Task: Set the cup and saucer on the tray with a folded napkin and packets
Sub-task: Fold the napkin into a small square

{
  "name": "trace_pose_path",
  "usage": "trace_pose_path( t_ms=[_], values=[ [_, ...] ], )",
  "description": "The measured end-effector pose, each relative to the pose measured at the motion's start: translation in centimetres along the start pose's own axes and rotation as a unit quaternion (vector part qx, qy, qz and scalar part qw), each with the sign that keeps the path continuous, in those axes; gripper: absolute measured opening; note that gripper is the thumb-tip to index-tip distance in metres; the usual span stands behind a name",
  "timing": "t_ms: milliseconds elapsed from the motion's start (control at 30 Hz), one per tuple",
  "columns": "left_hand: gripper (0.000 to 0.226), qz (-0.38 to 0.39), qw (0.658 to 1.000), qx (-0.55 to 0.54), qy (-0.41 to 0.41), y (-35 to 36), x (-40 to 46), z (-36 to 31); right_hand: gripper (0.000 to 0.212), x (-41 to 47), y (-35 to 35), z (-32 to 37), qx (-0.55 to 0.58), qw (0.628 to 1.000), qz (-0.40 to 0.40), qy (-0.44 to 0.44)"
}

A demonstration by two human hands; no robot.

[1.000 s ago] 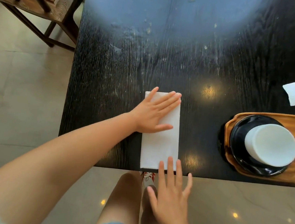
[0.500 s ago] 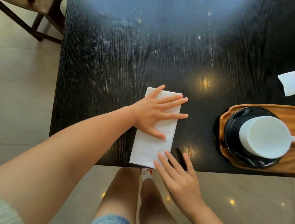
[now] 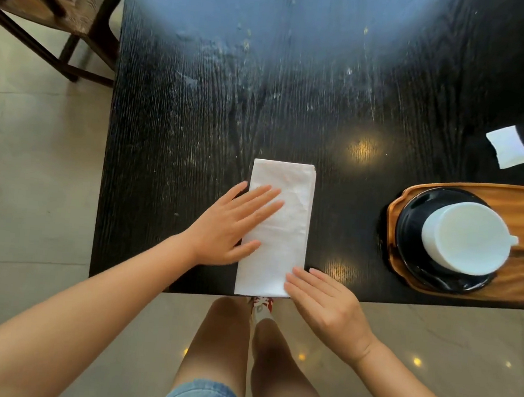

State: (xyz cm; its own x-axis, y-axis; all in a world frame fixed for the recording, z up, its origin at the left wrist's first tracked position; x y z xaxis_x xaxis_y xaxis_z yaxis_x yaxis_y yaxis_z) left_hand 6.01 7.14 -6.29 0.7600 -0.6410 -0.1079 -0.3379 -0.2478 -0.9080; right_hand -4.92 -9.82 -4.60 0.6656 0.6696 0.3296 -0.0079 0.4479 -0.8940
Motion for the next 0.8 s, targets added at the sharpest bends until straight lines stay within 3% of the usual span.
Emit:
trace_pose_path(
  t_ms=[167, 267, 333, 467, 533, 667, 800],
  values=[
    [0.062, 0.033, 0.999, 0.001, 0.011, 1.5, -5.5, 0.0, 0.018, 1.3, -1.7, -0.8, 0.08, 0.994, -0.029, 0.067],
    [0.041, -0.029, 0.999, -0.003, -0.014, 1.9, -5.3, -0.2, 0.021, 1.8, -2.6, -1.3, 0.128, 0.983, -0.061, 0.12],
    [0.042, -0.072, 0.995, -0.05, -0.04, 1.6, -5.0, -0.4, 0.023, 2.1, -3.0, -1.5, 0.133, 0.982, -0.069, 0.118],
    [0.047, -0.102, 0.986, -0.103, -0.083, 1.7, -5.0, -0.4, 0.05, 1.9, -2.1, -2.7, 0.123, 0.985, -0.011, 0.117],
    [0.047, -0.103, 0.986, -0.102, -0.084, 1.7, -5.0, -0.3, 0.055, 1.8, -1.1, -3.6, 0.084, 0.991, 0.03, 0.102],
    [0.046, -0.103, 0.987, -0.101, -0.067, 1.5, -4.9, -0.3, 0.04, 2.8, 0.2, -4.7, 0.028, 0.997, 0.067, 0.037],
    [0.034, -0.124, 0.974, -0.153, -0.115, 1.0, -4.8, 0.2, 0.032, 4.1, -0.3, -5.7, 0.135, 0.979, -0.003, 0.15]
  ],
)
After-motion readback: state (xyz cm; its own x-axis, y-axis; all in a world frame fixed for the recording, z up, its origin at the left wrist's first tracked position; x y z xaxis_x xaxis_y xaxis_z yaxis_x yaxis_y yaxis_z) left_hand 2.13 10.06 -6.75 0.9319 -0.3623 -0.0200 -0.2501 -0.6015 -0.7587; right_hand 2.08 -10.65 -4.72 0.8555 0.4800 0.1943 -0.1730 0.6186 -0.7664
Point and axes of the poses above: each hand's wrist, its own x-axis towards the middle knuckle, its own y-axis out of the palm, z = x × y, the point moved 5 cm from there along x, towards the middle knuckle, and after that the axes turned 10 degrees about -y, right-handed, at the moved point
